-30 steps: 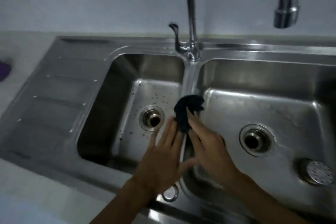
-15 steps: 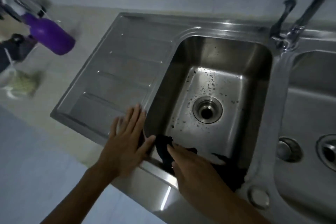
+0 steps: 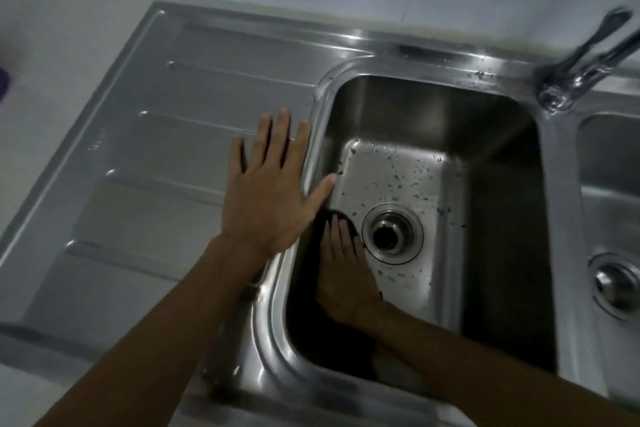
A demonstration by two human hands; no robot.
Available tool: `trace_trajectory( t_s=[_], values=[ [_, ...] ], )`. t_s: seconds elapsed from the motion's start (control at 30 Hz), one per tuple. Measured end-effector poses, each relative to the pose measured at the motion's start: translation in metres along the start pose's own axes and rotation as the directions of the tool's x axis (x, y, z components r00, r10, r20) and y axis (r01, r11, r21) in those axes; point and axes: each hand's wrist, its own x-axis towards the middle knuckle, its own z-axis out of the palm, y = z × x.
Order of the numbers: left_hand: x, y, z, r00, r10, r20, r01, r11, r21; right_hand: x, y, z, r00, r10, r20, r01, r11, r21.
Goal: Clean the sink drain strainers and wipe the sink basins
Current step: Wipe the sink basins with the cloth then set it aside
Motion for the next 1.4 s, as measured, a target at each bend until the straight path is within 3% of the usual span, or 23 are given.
trace_trajectory(
  t_s=[0.1,0.23,0.3,0.4,0.53,0.57,0.6,0.67,0.73,0.8,0.87,0.93,1.07,1.2,1.4],
  values=[
    [-0.001,-0.001,0.002,0.999,0.027,-0.039,-0.027,1.000,0.004,0.066,0.046,-0.026,0.963,0.000,-0.270,-0.021,0.997,-0.076],
    [-0.001,-0.003,0.001,0.997,0.045,-0.067,-0.044,0.999,0.016,0.111,0.091,-0.053,0.907,0.041,-0.419,-0.063,0.997,-0.038],
    [-0.002,-0.004,0.000,0.997,0.055,-0.061,-0.054,0.998,0.022,0.098,0.114,-0.044,0.853,0.184,-0.489,-0.214,0.977,-0.007],
    [-0.002,-0.004,0.001,0.997,0.057,-0.058,-0.057,0.998,0.016,0.064,0.147,-0.044,0.706,0.480,-0.521,-0.513,0.854,0.091],
    [-0.001,-0.002,-0.002,0.997,0.053,-0.055,-0.053,0.998,0.018,0.083,0.121,-0.056,0.607,0.630,-0.484,-0.606,0.761,0.230],
    [-0.003,-0.001,-0.003,0.997,0.052,-0.052,-0.051,0.998,0.021,0.093,0.105,-0.056,0.636,0.598,-0.488,-0.564,0.792,0.235],
    [-0.004,-0.001,-0.002,0.997,0.050,-0.055,-0.049,0.999,0.021,0.101,0.090,-0.049,0.709,0.489,-0.508,-0.457,0.867,0.198],
    [-0.003,-0.001,-0.002,0.997,0.047,-0.064,-0.045,0.999,0.025,0.110,0.068,-0.035,0.849,0.164,-0.502,-0.182,0.983,0.014],
    [-0.004,0.000,-0.002,0.996,0.051,-0.069,-0.049,0.998,0.025,0.111,0.069,-0.037,0.891,-0.045,-0.452,0.024,0.998,-0.053],
    [-0.004,0.000,-0.003,0.996,0.043,-0.078,-0.043,0.999,0.009,0.109,0.086,-0.047,0.906,-0.121,-0.406,0.077,0.990,-0.122],
    [-0.004,0.000,-0.003,0.996,0.040,-0.080,-0.040,0.999,0.002,0.107,0.110,-0.060,0.916,-0.100,-0.388,0.028,0.982,-0.187],
    [-0.004,0.000,-0.003,0.996,0.041,-0.075,-0.042,0.999,-0.011,0.090,0.135,-0.063,0.914,0.033,-0.405,-0.118,0.975,-0.187],
    [-0.003,0.000,-0.006,0.997,0.036,-0.072,-0.037,0.999,-0.011,0.048,0.160,-0.063,0.773,0.388,-0.502,-0.464,0.885,-0.030],
    [-0.004,0.001,-0.008,0.997,0.034,-0.072,-0.034,0.999,-0.008,0.047,0.152,-0.061,0.774,0.440,-0.455,-0.488,0.873,0.016],
    [-0.001,0.000,-0.003,0.997,0.030,-0.072,-0.030,1.000,-0.006,0.064,0.140,-0.060,0.834,0.349,-0.429,-0.390,0.921,-0.010]
  ],
)
